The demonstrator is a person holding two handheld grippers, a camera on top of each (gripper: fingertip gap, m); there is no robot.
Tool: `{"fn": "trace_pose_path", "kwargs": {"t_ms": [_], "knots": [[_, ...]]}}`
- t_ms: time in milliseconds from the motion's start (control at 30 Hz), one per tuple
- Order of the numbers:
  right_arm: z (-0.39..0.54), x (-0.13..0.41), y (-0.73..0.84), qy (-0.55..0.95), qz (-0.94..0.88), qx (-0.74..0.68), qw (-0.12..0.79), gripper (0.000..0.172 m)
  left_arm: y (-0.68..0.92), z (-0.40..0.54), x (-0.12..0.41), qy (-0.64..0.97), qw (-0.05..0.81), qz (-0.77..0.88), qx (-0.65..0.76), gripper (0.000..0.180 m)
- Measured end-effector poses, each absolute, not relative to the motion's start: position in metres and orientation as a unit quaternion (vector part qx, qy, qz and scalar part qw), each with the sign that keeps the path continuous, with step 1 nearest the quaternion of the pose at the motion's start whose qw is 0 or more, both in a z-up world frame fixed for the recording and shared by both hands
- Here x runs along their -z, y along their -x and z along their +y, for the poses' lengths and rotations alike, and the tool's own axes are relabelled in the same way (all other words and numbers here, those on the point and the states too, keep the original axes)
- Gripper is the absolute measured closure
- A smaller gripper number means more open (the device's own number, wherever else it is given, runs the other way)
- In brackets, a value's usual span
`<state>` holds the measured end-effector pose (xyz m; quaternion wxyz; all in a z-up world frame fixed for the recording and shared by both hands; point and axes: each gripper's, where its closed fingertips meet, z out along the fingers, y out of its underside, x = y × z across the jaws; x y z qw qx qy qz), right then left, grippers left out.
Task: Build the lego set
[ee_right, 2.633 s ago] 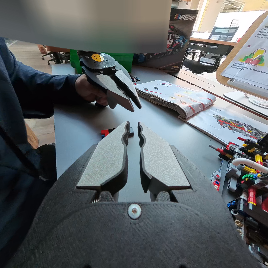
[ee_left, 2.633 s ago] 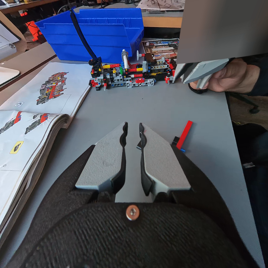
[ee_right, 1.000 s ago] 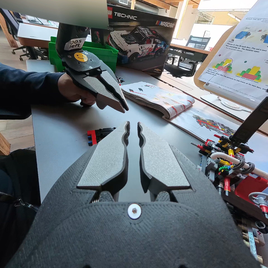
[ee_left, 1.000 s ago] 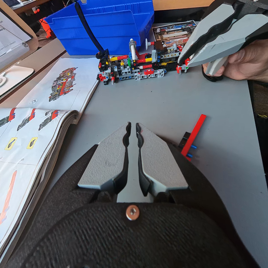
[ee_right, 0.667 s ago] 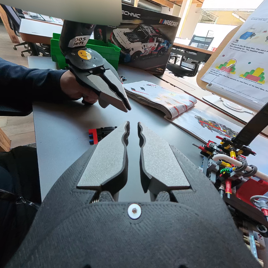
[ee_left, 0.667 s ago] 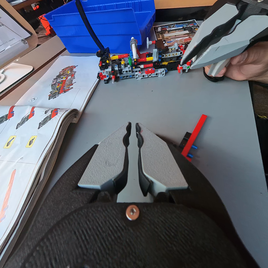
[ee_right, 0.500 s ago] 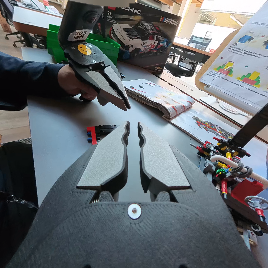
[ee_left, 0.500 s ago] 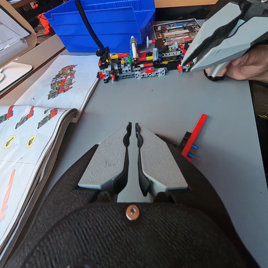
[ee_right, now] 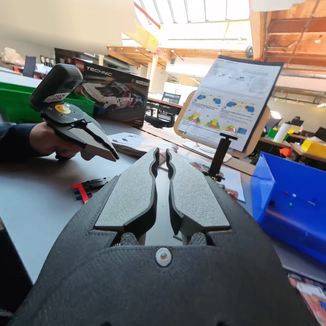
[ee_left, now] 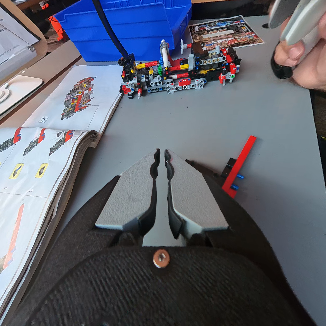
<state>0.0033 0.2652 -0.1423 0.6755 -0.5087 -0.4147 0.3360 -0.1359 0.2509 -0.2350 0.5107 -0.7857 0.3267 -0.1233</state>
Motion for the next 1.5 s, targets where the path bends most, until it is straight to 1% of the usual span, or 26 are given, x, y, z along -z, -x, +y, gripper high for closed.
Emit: {"fn": "trace_pose_path", "kwargs": {"t_ms": [100, 200, 233, 300, 400, 433, 467, 500, 567, 633, 667, 733, 833, 933, 1000, 1167, 1267, 1333, 1400, 1500], "knots": [[0.273, 0.148, -0.029, 0.544, -0.379, -0.345, 0.665, 0.168, 0.136, 0.252, 0.237, 0.788, 0.508, 0.326, 0.121, 0.176], [0.286, 0.153, -0.057, 0.578, -0.358, -0.33, 0.655, 0.162, 0.139, 0.256, 0.239, 0.803, 0.497, 0.305, 0.124, 0.171], [0.291, 0.155, -0.066, 0.59, -0.355, -0.316, 0.653, 0.159, 0.137, 0.256, 0.238, 0.807, 0.493, 0.3, 0.128, 0.17], [0.302, 0.161, -0.08, 0.613, -0.358, -0.291, 0.642, 0.148, 0.135, 0.257, 0.234, 0.808, 0.49, 0.302, 0.123, 0.169], [0.309, 0.178, -0.088, 0.646, -0.382, -0.3, 0.589, 0.14, 0.132, 0.258, 0.222, 0.808, 0.492, 0.304, 0.115, 0.168], [0.309, 0.185, -0.089, 0.656, -0.394, -0.314, 0.562, 0.139, 0.131, 0.26, 0.218, 0.811, 0.486, 0.303, 0.119, 0.166], [0.31, 0.193, -0.09, 0.669, -0.404, -0.325, 0.533, 0.134, 0.129, 0.261, 0.214, 0.815, 0.479, 0.302, 0.124, 0.162], [0.312, 0.2, -0.093, 0.681, -0.409, -0.328, 0.511, 0.126, 0.127, 0.266, 0.208, 0.817, 0.475, 0.3, 0.127, 0.16], [0.315, 0.209, -0.096, 0.691, -0.426, -0.339, 0.476, 0.123, 0.127, 0.283, 0.187, 0.81, 0.491, 0.302, 0.112, 0.159], [0.321, 0.215, -0.099, 0.701, -0.429, -0.335, 0.461, 0.113, 0.129, 0.312, 0.162, 0.8, 0.509, 0.306, 0.082, 0.159], [0.323, 0.217, -0.1, 0.704, -0.433, -0.333, 0.455, 0.111, 0.129, 0.329, 0.15, 0.8, 0.511, 0.307, 0.073, 0.158], [0.328, 0.222, -0.102, 0.709, -0.438, -0.325, 0.447, 0.102, 0.126, 0.363, 0.133, 0.804, 0.504, 0.309, 0.069, 0.153], [0.33, 0.227, -0.102, 0.709, -0.446, -0.326, 0.437, 0.099, 0.11, 0.413, 0.127, 0.81, 0.487, 0.311, 0.095, 0.15], [0.327, 0.234, -0.101, 0.708, -0.455, -0.336, 0.422, 0.099, 0.092, 0.452, 0.143, 0.826, 0.453, 0.311, 0.122, 0.148], [0.325, 0.235, -0.101, 0.706, -0.46, -0.34, 0.418, 0.099, 0.07, 0.463, 0.148, 0.823, 0.439, 0.307, 0.187, 0.151], [0.321, 0.236, -0.103, 0.696, -0.478, -0.341, 0.413, 0.101, 0.02, 0.44, 0.144, 0.796, 0.395, 0.327, 0.323, 0.149], [0.323, 0.235, -0.104, 0.694, -0.48, -0.341, 0.414, 0.102, 0.002, 0.407, 0.121, 0.753, 0.379, 0.341, 0.416, 0.149], [0.325, 0.235, -0.104, 0.696, -0.477, -0.343, 0.414, 0.102, 0.006, 0.398, 0.108, 0.74, 0.388, 0.343, 0.43, 0.149], [0.326, 0.235, -0.104, 0.699, -0.473, -0.343, 0.413, 0.102, 0.022, 0.401, 0.105, 0.747, 0.406, 0.333, 0.408, 0.151], [0.33, 0.238, -0.105, 0.708, -0.467, -0.333, 0.412, 0.102, 0.047, 0.415, 0.123, 0.777, 0.41, 0.302, 0.369, 0.152]]}}
